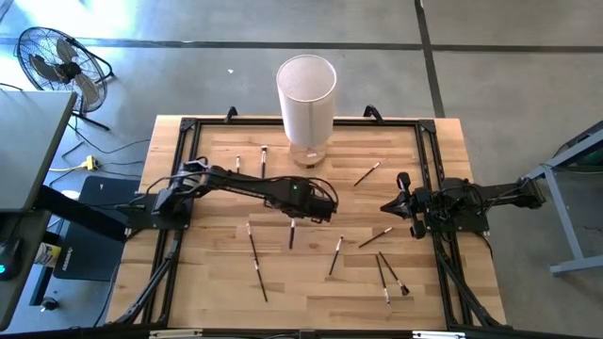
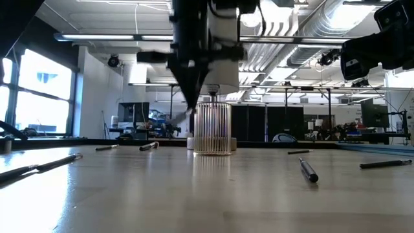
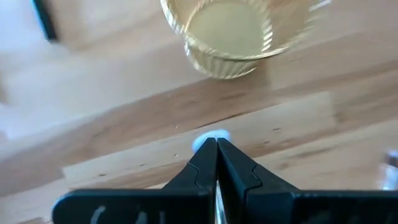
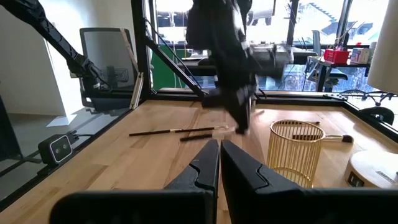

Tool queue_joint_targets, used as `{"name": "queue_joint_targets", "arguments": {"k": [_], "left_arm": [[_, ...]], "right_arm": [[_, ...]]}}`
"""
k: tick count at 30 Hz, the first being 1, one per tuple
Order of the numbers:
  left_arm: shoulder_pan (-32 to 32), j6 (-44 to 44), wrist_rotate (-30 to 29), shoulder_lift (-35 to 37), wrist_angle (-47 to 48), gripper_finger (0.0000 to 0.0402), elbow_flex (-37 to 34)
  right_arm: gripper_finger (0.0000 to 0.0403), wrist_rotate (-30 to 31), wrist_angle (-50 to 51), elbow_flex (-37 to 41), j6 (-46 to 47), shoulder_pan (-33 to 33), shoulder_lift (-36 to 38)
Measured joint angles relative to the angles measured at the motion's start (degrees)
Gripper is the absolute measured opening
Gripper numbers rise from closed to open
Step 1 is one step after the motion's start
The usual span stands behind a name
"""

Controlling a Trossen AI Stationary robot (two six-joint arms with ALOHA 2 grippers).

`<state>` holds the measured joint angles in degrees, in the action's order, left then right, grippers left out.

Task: Put items in baskets/containers
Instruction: Put the black powder brush into the gold container

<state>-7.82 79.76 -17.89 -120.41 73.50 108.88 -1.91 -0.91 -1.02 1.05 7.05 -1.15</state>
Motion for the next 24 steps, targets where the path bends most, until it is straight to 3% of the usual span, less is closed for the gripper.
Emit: {"name": "queue_joint_targets", "arguments": {"k": [6, 14, 19, 24], "left_arm": [[-3.71, -1.34, -14.58, 0.09, 5.37, 0.0001, 11.12], [-4.64, -21.07, -37.25, 0.25, 2.82, 0.0001, 24.44], [-2.93, -32.43, -45.93, 0.25, -4.12, 0.0, 25.37], [-1.31, -41.36, -45.12, 0.24, -7.67, 0.0, 25.35]], "right_arm": [[0.0012, 0.0, 0.0, 0.0, 0.01, 0.0, 0.0], [0.0012, 0.02, 0.0, 0.0, 0.01, 0.0, -0.02], [0.0012, 0.0, 0.0, 0.0, -0.01, -0.02, -0.02], [0.0012, 0.01, 0.0, 0.0, 0.0, -0.02, -0.02]]}}
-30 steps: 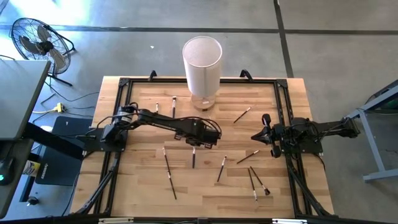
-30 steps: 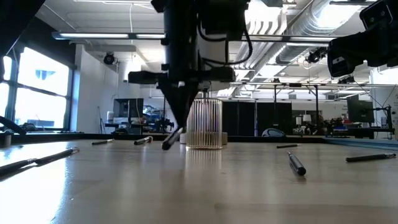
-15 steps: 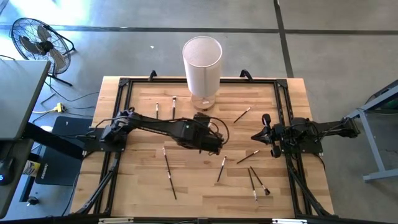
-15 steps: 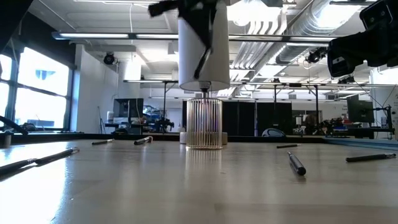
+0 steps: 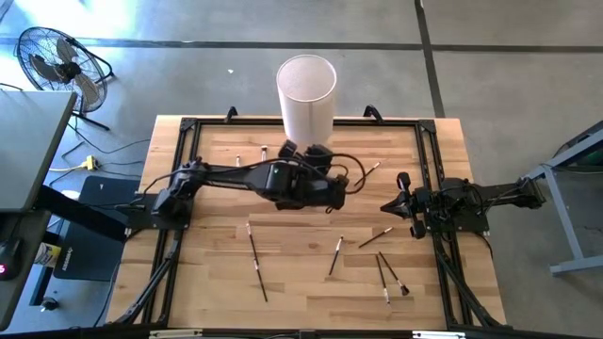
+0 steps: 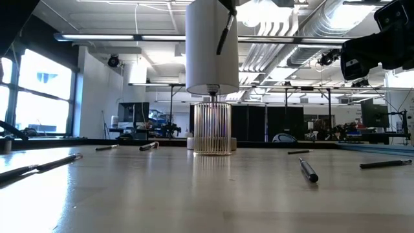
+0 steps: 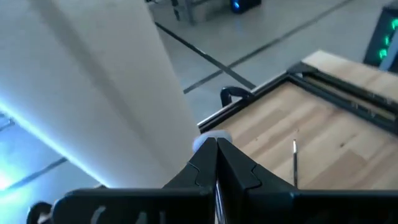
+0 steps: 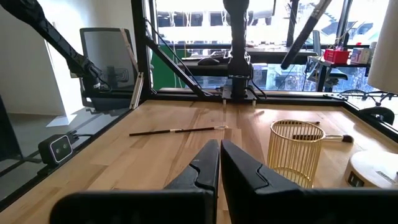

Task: Put items in baskets/containers
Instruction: Put the black powder brush into the gold container

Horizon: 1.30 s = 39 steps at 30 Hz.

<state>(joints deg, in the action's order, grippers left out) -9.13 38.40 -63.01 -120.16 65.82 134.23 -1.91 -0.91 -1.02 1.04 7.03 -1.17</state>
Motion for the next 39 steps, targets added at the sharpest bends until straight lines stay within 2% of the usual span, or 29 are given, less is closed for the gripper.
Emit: {"name": "queue_joint_targets", "arguments": {"k": [3, 6, 11, 18, 23, 26, 28, 35, 39], "left_arm": [[0.84, -5.18, 2.5, -0.02, -2.65, 0.0, 0.0], [1.87, -12.18, 6.4, 0.0, -9.27, 0.0, -1.05], [4.04, -26.42, 20.13, -0.17, -29.7, 0.0, -8.84], [6.27, -31.15, 30.9, -0.06, -39.19, 0.0, -14.83], [7.84, -33.67, 37.69, 3.4, -51.28, 0.0, -22.05], [9.06, -33.69, 39.33, 7.61, -54.34, 0.0, -29.79], [9.99, -33.63, 41.19, 9.85, -61.98, 0.0, -35.62], [11.5, -33.21, 44.6, 24.22, -84.42, 0.0, -62.02], [11.54, -33.5, 46.01, 28.34, -100.04, 0.0, -74.48]], "right_arm": [[0.0012, 0.02, 0.0, 0.0, 0.0, 0.0, 0.0], [0.0012, -0.01, 0.0, 0.0, 0.02, 0.02, 0.0], [0.0012, 0.02, 0.0, 0.0, 0.02, 0.0, 0.0], [0.0012, 0.02, 0.0, 0.0, 0.0, 0.0, 0.0], [0.0012, 0.0, -0.01, 0.0, 0.02, 0.0, 0.0], [0.0012, 0.02, -0.01, 0.0, 0.02, 0.01, 0.0], [0.0012, -0.01, -0.04, 0.0, 0.02, -0.01, 0.0], [0.0012, 0.0, -0.07, 0.0, 0.02, 0.0, 0.0], [0.0012, -0.01, -0.07, 0.0, 0.0, 0.02, 0.0]]}}
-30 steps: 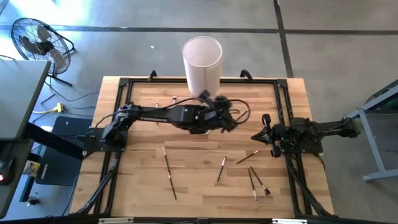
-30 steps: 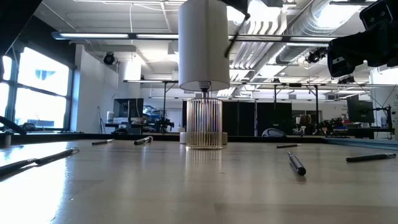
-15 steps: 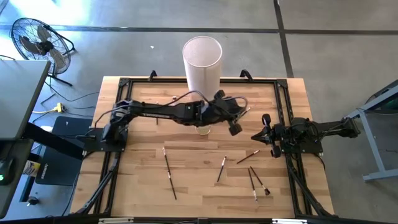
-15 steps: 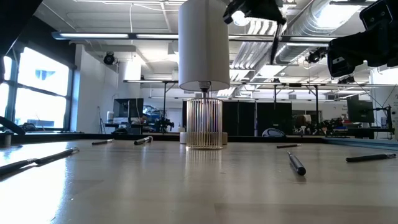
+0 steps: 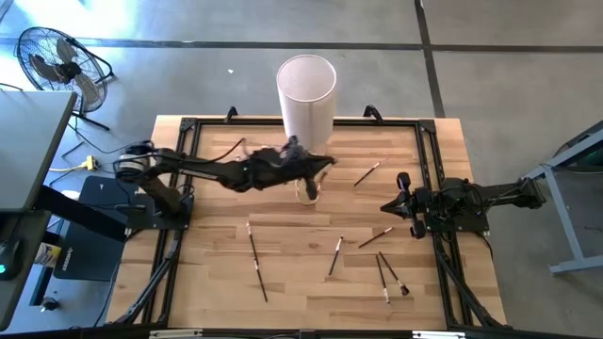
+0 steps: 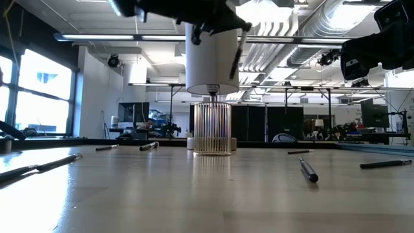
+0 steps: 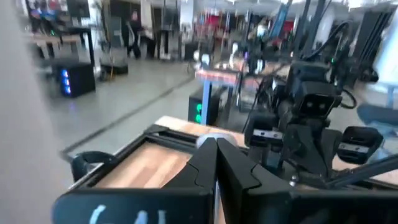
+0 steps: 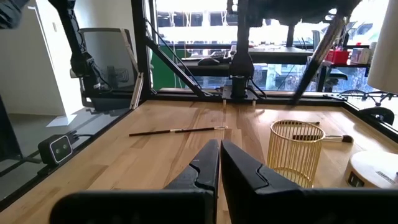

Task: Put items in baskets/containers
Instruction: Put the black powder brush into the gold container, then put the black liner brush into the gold pen organizer

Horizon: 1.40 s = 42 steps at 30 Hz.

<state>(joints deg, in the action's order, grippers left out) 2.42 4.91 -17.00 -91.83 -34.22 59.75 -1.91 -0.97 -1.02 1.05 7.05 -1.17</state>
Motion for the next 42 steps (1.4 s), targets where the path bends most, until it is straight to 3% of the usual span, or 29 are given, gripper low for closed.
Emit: {"name": "queue_joint_targets", "arguments": {"k": [4, 9, 17, 27, 36, 42], "left_arm": [[0.0, -1.49, -0.06, 1.81, -11.67, 0.0, -8.53], [0.14, -2.01, -0.06, 1.76, -15.35, 0.0, -12.75], [0.63, -4.11, -4.59, 1.68, -9.04, 0.0, -13.6], [0.59, -2.93, -4.61, 1.68, -0.28, 0.0008, -13.58], [0.57, -2.86, -4.52, 1.68, 2.45, 0.0092, -11.95], [-1.94, -3.13, -4.32, 5.32, 16.87, 0.0121, -2.84]], "right_arm": [[0.0012, 0.02, -0.06, 0.0, -0.01, -0.02, -0.04], [0.0012, 0.0, -0.09, 0.0, -0.01, 0.0, -0.22], [0.0012, 0.0, -0.11, 0.0, 0.01, -0.01, -0.31], [0.0012, 0.0, -0.11, 0.0, 0.0, 0.0, -0.33], [0.0012, 0.0, -0.11, 0.0, 0.01, 0.0, -0.33], [0.0012, 0.0, -0.11, 0.0, 0.01, -0.02, -0.33]]}}
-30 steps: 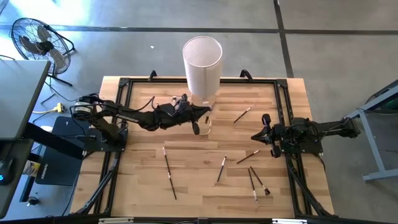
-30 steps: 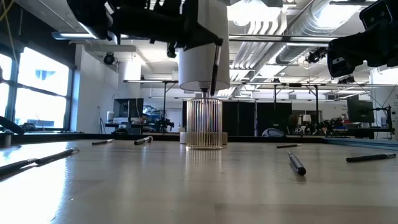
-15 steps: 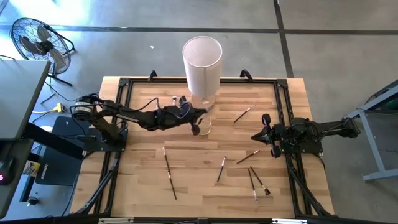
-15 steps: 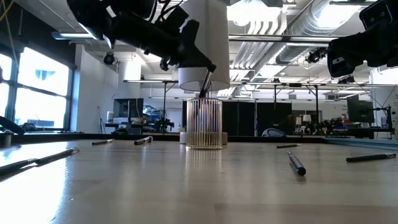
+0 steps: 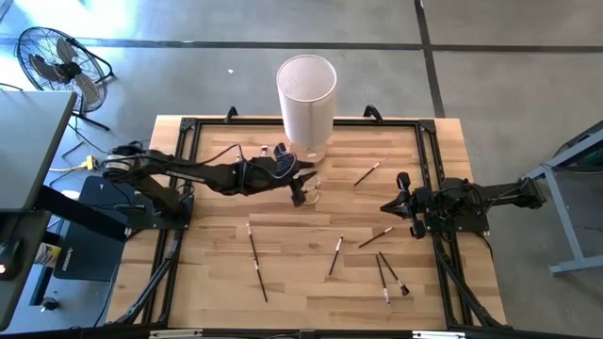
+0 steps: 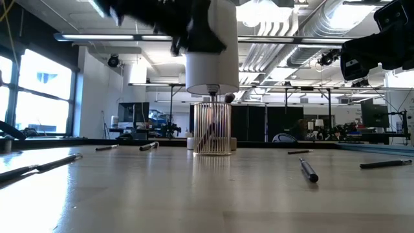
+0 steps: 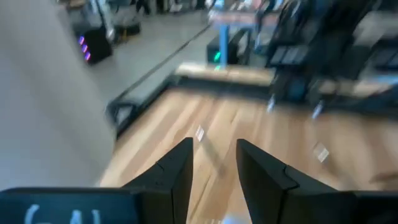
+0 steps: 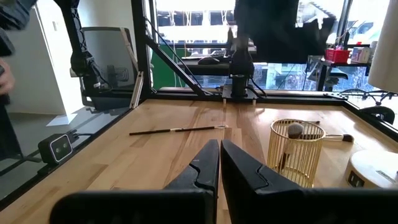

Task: Put items in baskets/containers
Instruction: Put the black liner brush into the gold pen organizer

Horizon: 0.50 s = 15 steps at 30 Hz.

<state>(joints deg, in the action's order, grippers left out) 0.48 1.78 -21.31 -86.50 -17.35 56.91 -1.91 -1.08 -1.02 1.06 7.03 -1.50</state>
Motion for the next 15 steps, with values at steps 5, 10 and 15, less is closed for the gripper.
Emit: {"name": "queue_joint_targets", "arguments": {"k": [5, 10, 15], "left_arm": [[-2.42, 0.66, -0.09, 1.49, 20.89, 0.0122, 11.04], [-4.81, 11.01, -2.19, 1.89, 35.02, 0.0122, 21.79], [-6.92, 25.42, -2.27, 1.98, 43.0, 0.0122, 26.52]], "right_arm": [[0.0012, 0.02, 0.15, 0.0, -0.02, 0.02, -0.09], [0.0012, 0.0, 0.17, -0.02, -0.02, 0.0, -0.07], [0.0012, 0.0, 0.17, -0.02, -0.01, 0.01, -0.07]]}}
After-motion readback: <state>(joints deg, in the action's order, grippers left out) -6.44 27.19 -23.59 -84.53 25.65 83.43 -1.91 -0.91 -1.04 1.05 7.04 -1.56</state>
